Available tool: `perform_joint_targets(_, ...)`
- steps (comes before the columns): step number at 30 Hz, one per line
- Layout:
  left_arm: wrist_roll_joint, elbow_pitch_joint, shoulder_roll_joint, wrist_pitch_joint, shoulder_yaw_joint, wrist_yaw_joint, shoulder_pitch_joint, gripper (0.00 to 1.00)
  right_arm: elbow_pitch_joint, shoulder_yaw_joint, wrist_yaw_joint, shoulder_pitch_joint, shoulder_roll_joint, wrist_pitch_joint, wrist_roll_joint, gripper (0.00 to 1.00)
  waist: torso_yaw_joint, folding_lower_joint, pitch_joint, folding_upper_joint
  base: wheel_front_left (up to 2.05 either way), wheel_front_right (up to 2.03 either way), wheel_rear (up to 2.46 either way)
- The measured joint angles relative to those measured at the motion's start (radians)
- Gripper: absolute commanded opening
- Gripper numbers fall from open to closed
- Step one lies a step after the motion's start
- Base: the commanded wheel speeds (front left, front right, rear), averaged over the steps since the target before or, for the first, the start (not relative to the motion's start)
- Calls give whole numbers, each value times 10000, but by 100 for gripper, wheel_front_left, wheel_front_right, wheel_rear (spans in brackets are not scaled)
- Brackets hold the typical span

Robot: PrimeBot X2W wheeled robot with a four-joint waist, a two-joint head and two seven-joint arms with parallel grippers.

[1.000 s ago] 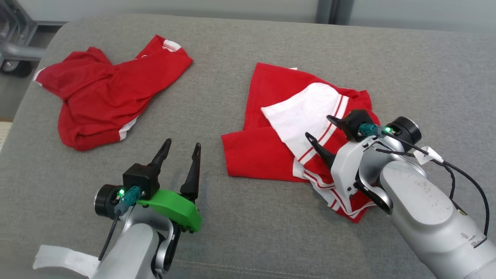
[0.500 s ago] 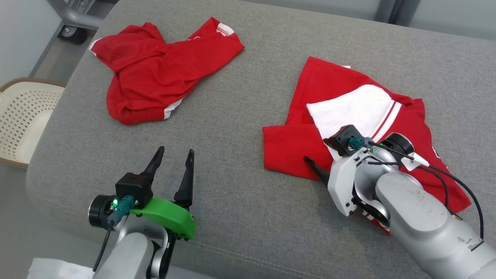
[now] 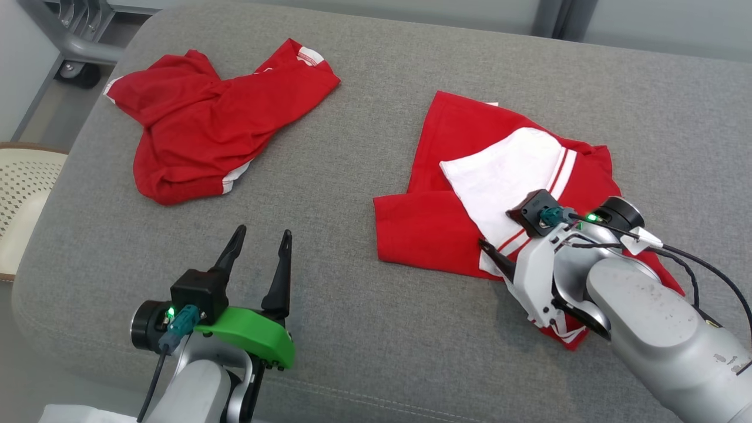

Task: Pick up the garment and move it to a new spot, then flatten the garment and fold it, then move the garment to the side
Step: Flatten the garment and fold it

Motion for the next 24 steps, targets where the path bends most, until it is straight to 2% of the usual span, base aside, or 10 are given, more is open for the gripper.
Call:
perform_joint_targets(6,42,-100,-33,2,0,0,1,100,12,368,0,1,-205,343,341,100,-53,0,19,0,0,0,0)
perform_joint_targets(7,48,-109,-35,2,0,0,3,100,15,449,-2,1,-244,393,401,85,-53,0,22,0,0,0,0)
perform_joint_targets(8,69,-121,-36,4,2,0,8,100,13,531,0,1,-284,435,443,48,-52,0,25,0,0,0,0)
perform_joint_targets(9,73,-138,-36,4,6,0,17,100,10,571,0,1,-305,435,476,18,-51,0,26,0,0,0,0)
perform_joint_targets(10,84,-148,-38,4,15,0,32,100,-8,602,0,-3,-322,433,481,0,-51,0,23,0,0,0,0)
perform_joint_targets(14,113,-153,-42,17,232,0,231,100,-188,529,0,-138,-341,414,579,0,-100,0,-41,0,0,0,0)
perform_joint_targets(17,115,-151,-29,15,353,0,365,100,-537,38,0,-432,-435,75,731,0,-187,0,-100,0,0,0,0)
perform_joint_targets(19,142,-201,-13,15,581,0,397,100,-1137,-474,0,-624,-637,-357,918,0,-326,0,-173,0,0,0,0)
perform_joint_targets(24,203,-345,265,19,963,0,625,100,-2299,-997,-8,-372,-802,-953,1421,0,-727,0,-277,0,0,0,0)
